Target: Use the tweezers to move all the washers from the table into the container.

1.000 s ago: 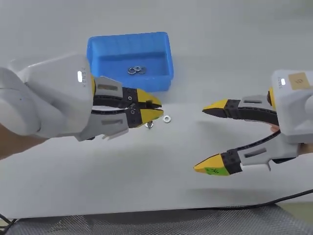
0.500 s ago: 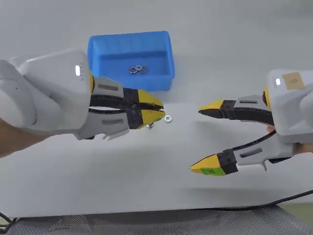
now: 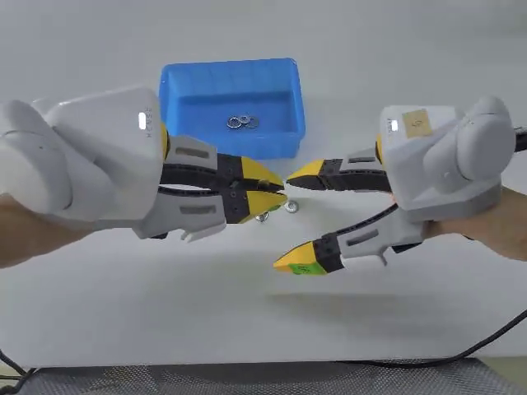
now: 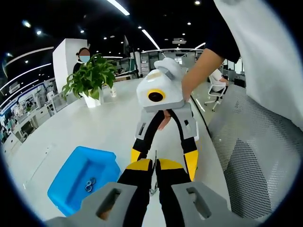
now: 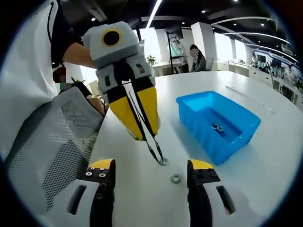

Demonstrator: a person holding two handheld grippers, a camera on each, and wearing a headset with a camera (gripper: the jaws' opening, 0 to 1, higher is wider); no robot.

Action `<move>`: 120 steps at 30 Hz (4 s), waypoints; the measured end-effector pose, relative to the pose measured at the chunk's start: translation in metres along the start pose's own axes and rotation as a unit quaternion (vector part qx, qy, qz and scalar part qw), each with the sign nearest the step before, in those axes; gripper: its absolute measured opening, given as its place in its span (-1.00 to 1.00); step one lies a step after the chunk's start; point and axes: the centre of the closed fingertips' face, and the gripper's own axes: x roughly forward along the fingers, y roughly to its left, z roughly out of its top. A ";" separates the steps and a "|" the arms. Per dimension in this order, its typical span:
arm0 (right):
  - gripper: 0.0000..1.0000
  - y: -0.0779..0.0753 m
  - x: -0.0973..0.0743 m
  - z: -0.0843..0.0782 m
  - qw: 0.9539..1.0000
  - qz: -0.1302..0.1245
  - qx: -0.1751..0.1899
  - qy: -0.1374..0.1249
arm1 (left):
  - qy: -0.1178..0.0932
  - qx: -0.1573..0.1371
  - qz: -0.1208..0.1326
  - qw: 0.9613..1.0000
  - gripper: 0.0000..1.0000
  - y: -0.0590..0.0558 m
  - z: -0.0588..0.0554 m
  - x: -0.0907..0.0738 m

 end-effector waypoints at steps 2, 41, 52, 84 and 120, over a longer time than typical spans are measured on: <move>0.08 -0.002 0.005 0.002 1.000 0.000 -0.010 -0.005 | 0.000 -0.001 0.002 1.000 -0.85 0.001 0.000 0.000; -0.82 -0.003 0.019 0.012 0.994 0.005 -0.103 -0.021 | -0.003 -0.010 0.006 1.000 -0.85 0.007 0.001 0.003; -0.83 -0.008 0.019 0.011 0.995 0.010 -0.094 -0.030 | 0.001 -0.013 0.003 1.000 -0.85 0.009 0.001 0.003; -0.82 -0.010 0.015 0.024 0.995 0.007 -0.091 -0.034 | 0.019 -0.013 0.010 1.000 -0.59 0.012 -0.001 -0.019; -0.82 -0.050 -0.012 0.122 0.989 -0.030 -0.137 -0.054 | -0.020 -0.169 0.130 0.977 0.08 0.031 -0.030 -0.107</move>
